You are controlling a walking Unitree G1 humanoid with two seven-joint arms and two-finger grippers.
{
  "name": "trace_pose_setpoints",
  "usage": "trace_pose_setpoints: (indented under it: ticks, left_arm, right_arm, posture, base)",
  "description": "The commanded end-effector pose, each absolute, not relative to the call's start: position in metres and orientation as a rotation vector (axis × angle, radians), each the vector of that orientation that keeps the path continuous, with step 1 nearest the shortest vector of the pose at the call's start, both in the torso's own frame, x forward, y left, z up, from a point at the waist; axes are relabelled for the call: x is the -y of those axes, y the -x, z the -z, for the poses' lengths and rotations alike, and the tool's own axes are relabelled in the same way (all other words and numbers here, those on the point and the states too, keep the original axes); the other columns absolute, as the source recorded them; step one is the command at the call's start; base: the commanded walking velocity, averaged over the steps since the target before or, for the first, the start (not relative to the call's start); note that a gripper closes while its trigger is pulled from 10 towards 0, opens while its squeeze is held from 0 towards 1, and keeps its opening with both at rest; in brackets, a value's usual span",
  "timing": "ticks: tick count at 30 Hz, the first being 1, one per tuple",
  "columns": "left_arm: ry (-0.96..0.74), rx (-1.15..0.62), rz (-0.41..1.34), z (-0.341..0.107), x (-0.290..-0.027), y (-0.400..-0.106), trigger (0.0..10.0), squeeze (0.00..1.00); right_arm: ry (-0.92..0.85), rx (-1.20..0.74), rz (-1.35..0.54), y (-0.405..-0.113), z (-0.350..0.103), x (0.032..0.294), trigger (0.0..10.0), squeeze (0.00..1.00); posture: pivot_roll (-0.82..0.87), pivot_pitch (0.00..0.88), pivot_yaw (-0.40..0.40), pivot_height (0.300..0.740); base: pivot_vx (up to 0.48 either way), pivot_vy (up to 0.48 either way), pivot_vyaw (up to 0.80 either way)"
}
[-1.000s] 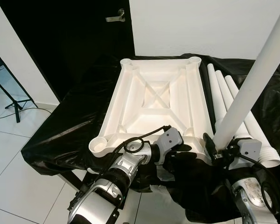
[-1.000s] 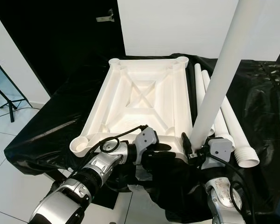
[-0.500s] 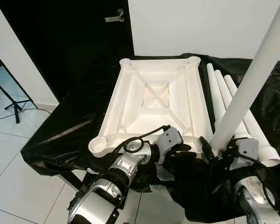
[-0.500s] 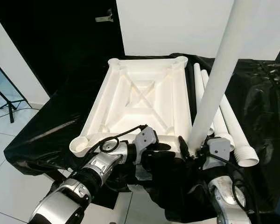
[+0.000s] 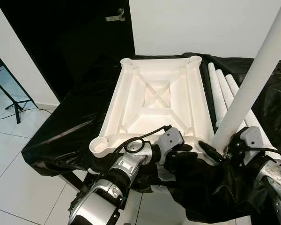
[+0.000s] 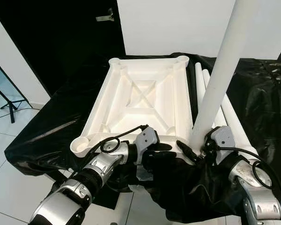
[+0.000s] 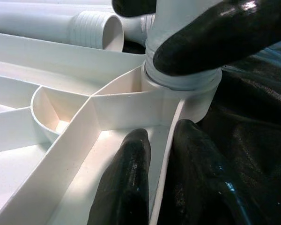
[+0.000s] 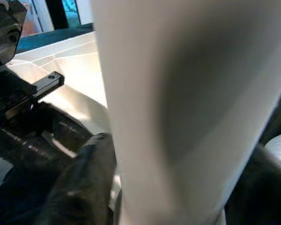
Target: Building children table
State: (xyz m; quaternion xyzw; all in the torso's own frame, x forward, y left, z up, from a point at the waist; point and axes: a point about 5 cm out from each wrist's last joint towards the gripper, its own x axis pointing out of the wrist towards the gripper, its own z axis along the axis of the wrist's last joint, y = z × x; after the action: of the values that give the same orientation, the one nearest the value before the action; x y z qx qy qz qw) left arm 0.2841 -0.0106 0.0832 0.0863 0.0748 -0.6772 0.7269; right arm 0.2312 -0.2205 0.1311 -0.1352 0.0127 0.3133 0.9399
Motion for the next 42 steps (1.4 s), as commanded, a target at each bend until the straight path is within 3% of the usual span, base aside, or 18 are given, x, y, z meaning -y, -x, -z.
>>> trace_pose_setpoints:
  ticks: [1, 9, 13, 17, 19, 23, 24, 30, 31, 32, 33, 34, 39, 40, 42]
  left_arm:
    - [-0.142, -0.347, 1.65, -0.053, 0.007, -0.26, 10.0, 0.0]
    - [-0.14, -0.349, 1.649, -0.052, 0.006, -0.26, 10.0, 0.0]
    - [-0.146, -0.348, 1.651, -0.053, 0.006, -0.26, 10.0, 0.0]
    - [-0.147, -0.347, 1.649, -0.053, 0.006, -0.261, 10.0, 0.0]
    - [-0.148, -0.347, 1.646, -0.053, 0.005, -0.261, 10.0, 0.0]
    - [-0.149, -0.348, 1.646, -0.053, 0.004, -0.261, 10.0, 0.0]
    - [-0.152, -0.352, 1.649, -0.052, 0.004, -0.26, 10.0, 0.0]
    - [-0.155, -0.352, 1.651, -0.052, 0.004, -0.261, 10.0, 0.0]
    - [-0.155, -0.351, 1.652, -0.053, 0.004, -0.261, 10.0, 0.0]
    - [-0.155, -0.351, 1.652, -0.053, 0.004, -0.261, 10.0, 0.0]
    - [-0.155, -0.35, 1.652, -0.053, 0.004, -0.261, 10.0, 0.0]
    - [-0.154, -0.349, 1.653, -0.053, 0.005, -0.261, 10.0, 0.0]
    - [-0.152, -0.35, 1.656, -0.052, 0.006, -0.259, 10.0, 0.0]
    - [-0.151, -0.351, 1.655, -0.052, 0.006, -0.259, 10.0, 0.0]
    - [-0.148, -0.35, 1.652, -0.052, 0.007, -0.259, 10.0, 0.0]
  right_arm:
    - [0.263, -0.051, -0.664, -0.231, -0.129, 0.22, 0.0, 0.0]
    - [0.177, -0.106, -0.677, -0.223, -0.118, 0.217, 0.0, 0.0]
    - [0.098, -0.03, -0.476, -0.211, -0.108, 0.193, 0.0, 0.0]
    - [0.07, -0.005, -0.305, -0.208, -0.105, 0.195, 0.0, 0.0]
    - [0.068, 0.026, -0.114, -0.208, -0.105, 0.204, 0.0, 0.0]
    - [0.069, 0.039, -0.045, -0.208, -0.106, 0.208, 0.0, 0.0]
    - [0.08, 0.053, 0.073, -0.208, -0.107, 0.21, 0.0, 0.0]
    - [0.079, 0.046, 0.059, -0.21, -0.106, 0.202, 0.0, 0.0]
    - [0.076, 0.054, 0.01, -0.21, -0.107, 0.196, 10.0, 0.0]
    - [0.076, 0.054, 0.01, -0.21, -0.107, 0.196, 10.0, 0.0]
    - [0.065, 0.066, -0.042, -0.212, -0.109, 0.191, 10.0, 0.27]
    - [0.058, 0.072, -0.099, -0.214, -0.11, 0.187, 10.0, 1.0]
    - [0.057, 0.064, -0.224, -0.218, -0.111, 0.178, 10.0, 1.0]
    - [0.065, 0.059, -0.292, -0.219, -0.111, 0.174, 10.0, 0.0]
    - [0.078, 0.057, -0.363, -0.218, -0.112, 0.171, 10.0, 0.0]
  posture:
    - [0.07, 0.0, 0.041, 0.74]
    - [0.07, 0.0, 0.045, 0.74]
    - [0.07, 0.0, 0.047, 0.74]
    - [0.07, 0.0, 0.043, 0.74]
    - [0.08, 0.0, 0.045, 0.74]
    - [0.08, 0.0, 0.045, 0.74]
    - [0.07, 0.0, 0.047, 0.74]
    - [0.07, 0.0, 0.047, 0.74]
    - [0.07, 0.0, 0.048, 0.74]
    - [0.07, 0.0, 0.048, 0.74]
    - [0.07, 0.0, 0.046, 0.74]
    - [0.06, 0.0, 0.045, 0.74]
    - [0.06, 0.0, 0.041, 0.74]
    - [0.07, 0.0, 0.038, 0.74]
    - [0.07, 0.0, 0.038, 0.74]
  base:
    - [0.0, 0.0, 0.0]
    - [0.0, 0.0, 0.0]
    - [0.0, 0.0, 0.0]
    - [0.0, 0.0, 0.0]
    - [0.0, 0.0, 0.0]
    - [0.0, 0.0, 0.0]
    - [0.0, 0.0, 0.0]
    - [0.0, 0.0, 0.0]
    - [0.0, 0.0, 0.0]
    - [0.0, 0.0, 0.0]
    - [0.0, 0.0, 0.0]
    - [0.0, 0.0, 0.0]
    - [0.0, 0.0, 0.0]
    - [0.0, 0.0, 0.0]
    - [0.0, 0.0, 0.0]
